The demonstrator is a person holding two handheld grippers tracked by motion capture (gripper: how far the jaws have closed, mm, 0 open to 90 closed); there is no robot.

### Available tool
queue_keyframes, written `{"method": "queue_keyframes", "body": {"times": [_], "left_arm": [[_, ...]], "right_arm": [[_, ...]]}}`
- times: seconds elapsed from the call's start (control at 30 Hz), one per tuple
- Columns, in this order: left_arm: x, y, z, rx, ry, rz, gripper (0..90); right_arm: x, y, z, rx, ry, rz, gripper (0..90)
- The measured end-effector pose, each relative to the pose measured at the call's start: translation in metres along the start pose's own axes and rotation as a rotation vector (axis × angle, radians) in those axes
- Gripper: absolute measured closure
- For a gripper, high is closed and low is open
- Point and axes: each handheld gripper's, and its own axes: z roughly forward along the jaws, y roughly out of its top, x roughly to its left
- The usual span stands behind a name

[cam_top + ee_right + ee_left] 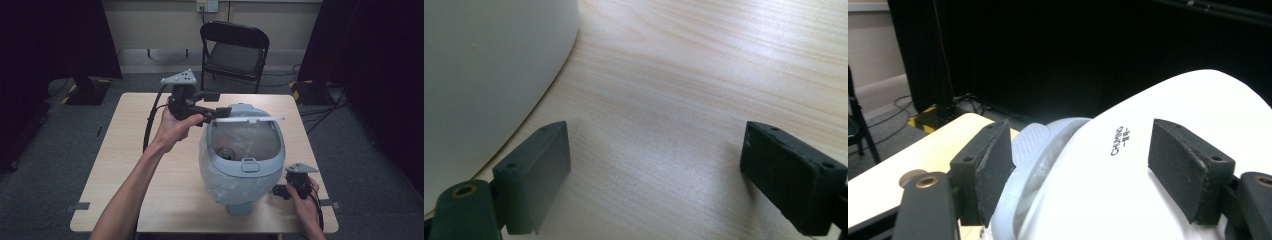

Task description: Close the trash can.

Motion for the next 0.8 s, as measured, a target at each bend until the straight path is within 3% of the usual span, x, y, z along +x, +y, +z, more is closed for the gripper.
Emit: {"method": "queue_keyframes", "body": {"times": [0.37,0.47,0.5,0.57,0.63,0.73,0.8], "left_arm": [[-0.026,-0.01,0.008,0.07,-0.029,0.066,25.6],[-0.032,-0.014,0.013,0.078,-0.083,0.065,25.9],[-0.034,-0.015,0.015,0.088,-0.079,0.07,26.5],[-0.043,-0.018,0.02,0.133,-0.064,0.118,26.0],[-0.049,-0.021,0.024,0.151,-0.084,0.132,25.2],[-0.057,-0.024,0.029,0.151,-0.101,0.143,25.2],[-0.06,-0.025,0.031,0.156,-0.088,0.166,24.8]], "right_arm": [[0.0,0.0,0.0,0.0,0.0,0.0,11.4],[0.0,0.0,0.0,0.0,0.0,0.0,11.4],[0.0,0.0,0.0,0.001,0.0,0.002,11.4],[0.0,0.0,0.0,0.0,0.0,0.0,11.4],[0.0,0.0,0.0,0.0,0.0,0.0,11.4],[0.0,0.0,0.0,0.0,0.0,0.0,11.4],[0.0,0.0,0.0,0.0,0.0,0.0,11.4]]}}
